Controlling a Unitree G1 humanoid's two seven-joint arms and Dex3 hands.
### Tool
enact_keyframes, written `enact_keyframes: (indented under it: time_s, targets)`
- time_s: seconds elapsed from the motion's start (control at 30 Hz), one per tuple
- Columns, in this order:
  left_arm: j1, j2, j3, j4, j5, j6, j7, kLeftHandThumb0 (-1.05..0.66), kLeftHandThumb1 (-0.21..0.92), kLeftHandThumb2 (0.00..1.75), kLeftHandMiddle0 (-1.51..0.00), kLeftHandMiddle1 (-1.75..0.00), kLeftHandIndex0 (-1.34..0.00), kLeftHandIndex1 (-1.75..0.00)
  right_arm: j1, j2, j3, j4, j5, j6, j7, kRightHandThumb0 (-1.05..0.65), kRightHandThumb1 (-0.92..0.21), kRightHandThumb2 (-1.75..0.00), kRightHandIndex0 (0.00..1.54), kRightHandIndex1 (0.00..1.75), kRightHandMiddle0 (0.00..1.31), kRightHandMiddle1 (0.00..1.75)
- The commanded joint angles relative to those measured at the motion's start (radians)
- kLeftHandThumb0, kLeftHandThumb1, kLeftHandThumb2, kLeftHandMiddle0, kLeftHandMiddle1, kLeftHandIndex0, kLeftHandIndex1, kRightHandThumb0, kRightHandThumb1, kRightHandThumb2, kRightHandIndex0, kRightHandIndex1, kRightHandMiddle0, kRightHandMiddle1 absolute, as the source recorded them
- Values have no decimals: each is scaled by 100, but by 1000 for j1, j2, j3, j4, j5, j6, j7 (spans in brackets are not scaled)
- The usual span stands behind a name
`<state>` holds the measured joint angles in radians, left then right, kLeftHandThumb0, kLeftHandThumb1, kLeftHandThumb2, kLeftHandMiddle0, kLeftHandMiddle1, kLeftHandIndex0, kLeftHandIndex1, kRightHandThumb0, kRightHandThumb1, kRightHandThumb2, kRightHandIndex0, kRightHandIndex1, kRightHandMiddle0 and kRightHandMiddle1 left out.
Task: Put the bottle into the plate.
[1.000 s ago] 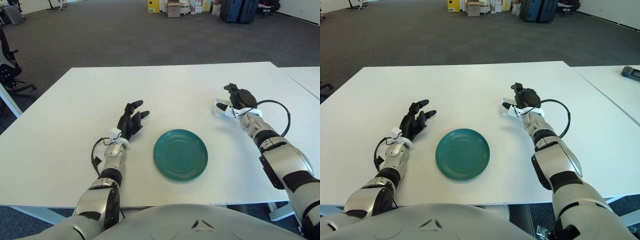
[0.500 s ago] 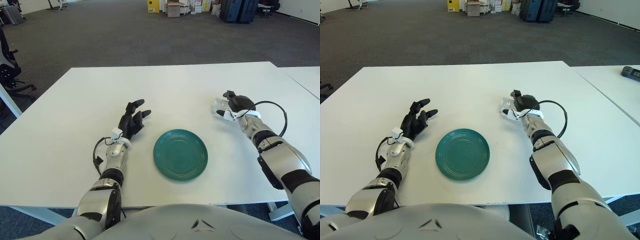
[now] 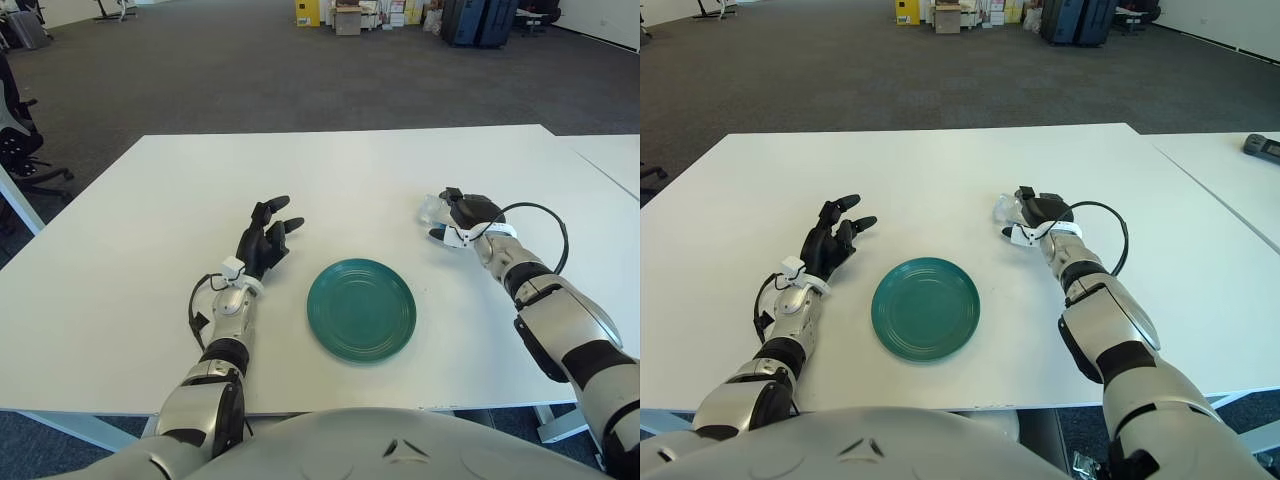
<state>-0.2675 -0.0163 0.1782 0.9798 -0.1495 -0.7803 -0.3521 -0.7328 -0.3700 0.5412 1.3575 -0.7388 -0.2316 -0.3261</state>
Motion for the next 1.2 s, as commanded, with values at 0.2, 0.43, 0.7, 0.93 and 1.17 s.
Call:
enact_keyframes:
  time_s: [0.2, 0.43, 0.7, 0.93, 1.17]
  targets:
    - [66, -29, 13, -6, -43, -3, -32, -89, 92, 81, -51, -78, -9, -111, 65, 15, 31, 24, -18, -6, 75, -87, -92, -54, 33, 6, 0, 67]
    - [72, -30, 17, -24, -57, 6, -47, -89, 92, 82, -52, -80, -8, -111, 70, 15, 55, 23, -30, -11, 68, -83, -92, -48, 31, 55, 0, 92]
    - [79, -30, 21, -38, -64, 14, -52, -87, 92, 84, -53, -82, -10, -112, 77, 16, 105, 25, -67, 18, 5, -51, -64, -84, 58, 161, 32, 167]
    - [82, -33, 27, -43, -70, 26, -55, -86, 92, 85, -55, -85, -12, -114, 84, 25, 106, 24, -65, 70, -93, -46, -38, -122, 97, 174, 55, 174]
    - [82, -30, 27, -40, -68, 22, -53, -87, 92, 85, -55, -87, -13, -115, 77, 11, 122, 21, -77, 60, -128, -46, -35, -127, 106, 175, 58, 175]
